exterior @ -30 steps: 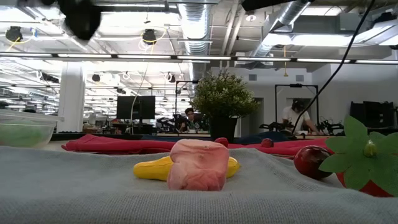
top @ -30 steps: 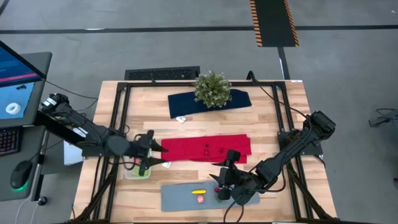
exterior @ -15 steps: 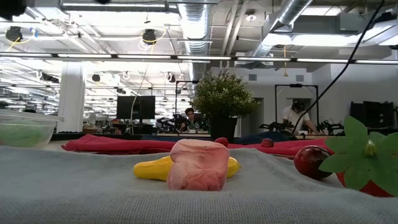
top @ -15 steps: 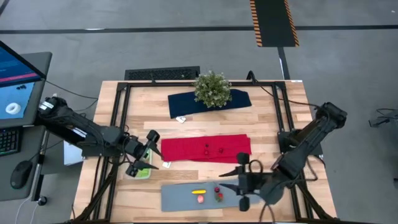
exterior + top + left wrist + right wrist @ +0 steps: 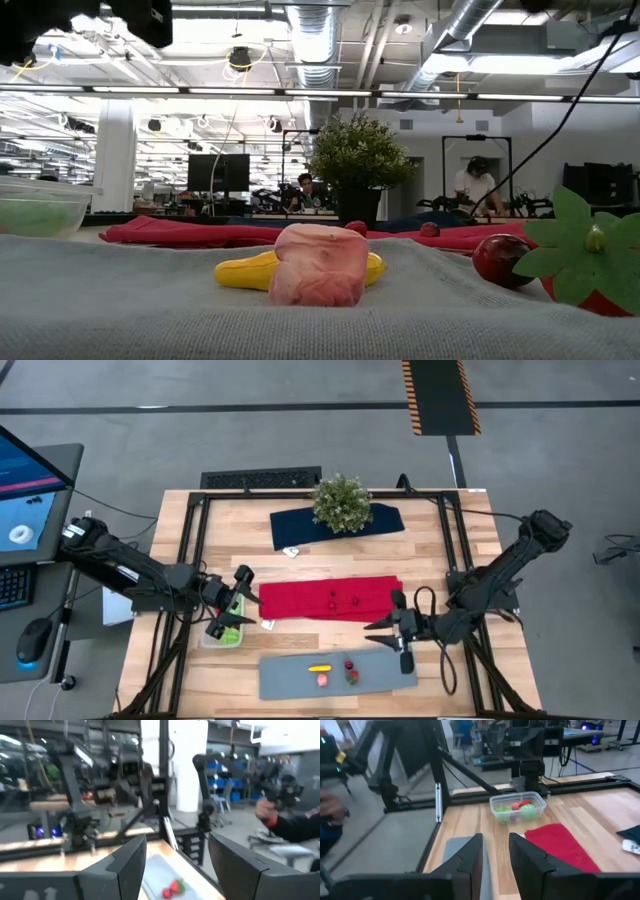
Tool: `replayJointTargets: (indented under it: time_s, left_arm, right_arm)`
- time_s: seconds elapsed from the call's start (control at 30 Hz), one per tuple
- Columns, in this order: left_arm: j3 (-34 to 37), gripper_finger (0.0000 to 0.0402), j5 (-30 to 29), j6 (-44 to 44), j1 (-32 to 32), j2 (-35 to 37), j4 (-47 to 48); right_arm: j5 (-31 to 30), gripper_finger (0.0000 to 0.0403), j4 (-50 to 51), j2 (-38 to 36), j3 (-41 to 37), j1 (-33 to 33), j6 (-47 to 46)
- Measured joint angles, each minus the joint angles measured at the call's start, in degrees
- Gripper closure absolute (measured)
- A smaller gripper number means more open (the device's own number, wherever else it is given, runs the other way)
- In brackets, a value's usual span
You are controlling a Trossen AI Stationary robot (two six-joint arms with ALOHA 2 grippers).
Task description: Pick and placing Produce into tupperware
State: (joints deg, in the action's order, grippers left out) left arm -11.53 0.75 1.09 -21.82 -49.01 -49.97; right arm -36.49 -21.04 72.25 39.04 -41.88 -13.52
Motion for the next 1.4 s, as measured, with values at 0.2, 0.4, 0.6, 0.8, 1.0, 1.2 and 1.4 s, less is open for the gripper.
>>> replayJointTargets:
  time_s: [0.2, 0.4, 0.6, 0.8, 1.0, 1.2, 1.4]
  left_arm:
    - [-0.02, 0.0198, 0.43, -1.21, -0.03, 0.08, 1.86]
    - [-0.02, 0.0198, -4.75, -1.01, -0.05, 0.02, 7.03]
    - [-0.02, 0.0198, -10.47, 3.39, -0.05, 0.02, 7.51]
    - [-0.04, 0.0198, -15.75, 2.32, -0.05, 0.04, 5.15]
    - [-0.04, 0.0198, -19.45, 2.26, -0.05, 0.04, 5.59]
    - [-0.04, 0.0198, -22.22, 3.53, -0.05, 0.04, 5.29]
    - [-0.04, 0.0198, -26.67, 4.06, -0.03, 0.04, 3.70]
  right_arm:
    - [0.52, 0.0285, -4.34, 0.04, -4.65, 1.62, 0.79]
    - [-2.79, 0.0285, 0.05, 0.09, -4.67, 4.88, 1.46]
    - [-3.01, 0.0285, 5.32, 0.15, -4.67, 9.84, -2.69]
    - [-2.65, 0.0284, 8.94, 0.15, -4.67, 13.68, 1.73]
    - [1.56, 0.0284, 10.87, 0.15, -4.67, 16.11, 3.21]
    - [4.04, 0.0284, 15.69, 0.18, -4.66, 17.35, 0.05]
    - [4.63, 0.0284, 16.92, 0.18, -4.67, 17.57, 0.99]
